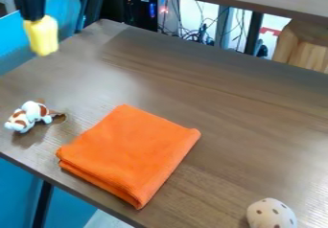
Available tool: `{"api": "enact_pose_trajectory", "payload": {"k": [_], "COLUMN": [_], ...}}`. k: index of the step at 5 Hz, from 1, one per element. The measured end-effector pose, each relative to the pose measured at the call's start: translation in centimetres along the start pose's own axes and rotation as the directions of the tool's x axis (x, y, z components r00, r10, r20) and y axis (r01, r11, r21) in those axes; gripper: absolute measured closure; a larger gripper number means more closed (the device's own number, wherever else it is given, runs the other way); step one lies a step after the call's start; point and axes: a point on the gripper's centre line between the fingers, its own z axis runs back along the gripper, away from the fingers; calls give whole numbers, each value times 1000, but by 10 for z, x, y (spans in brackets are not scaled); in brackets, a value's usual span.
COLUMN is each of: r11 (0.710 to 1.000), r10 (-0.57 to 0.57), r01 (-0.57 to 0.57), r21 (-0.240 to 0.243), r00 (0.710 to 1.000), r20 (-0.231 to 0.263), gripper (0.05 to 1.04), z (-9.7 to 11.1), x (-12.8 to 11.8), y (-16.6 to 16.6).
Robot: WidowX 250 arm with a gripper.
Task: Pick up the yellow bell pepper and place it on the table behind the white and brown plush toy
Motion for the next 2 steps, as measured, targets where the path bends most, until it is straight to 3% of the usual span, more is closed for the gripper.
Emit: {"api": "enact_pose_trajectory", "payload": {"k": [2], "r11": [1000], "r10": [1], "r01": [2], "r21": [29], "r00": [994], "r20": [-110], "gripper": [977], "z": [-43], "x": [11], "y": [21]}}
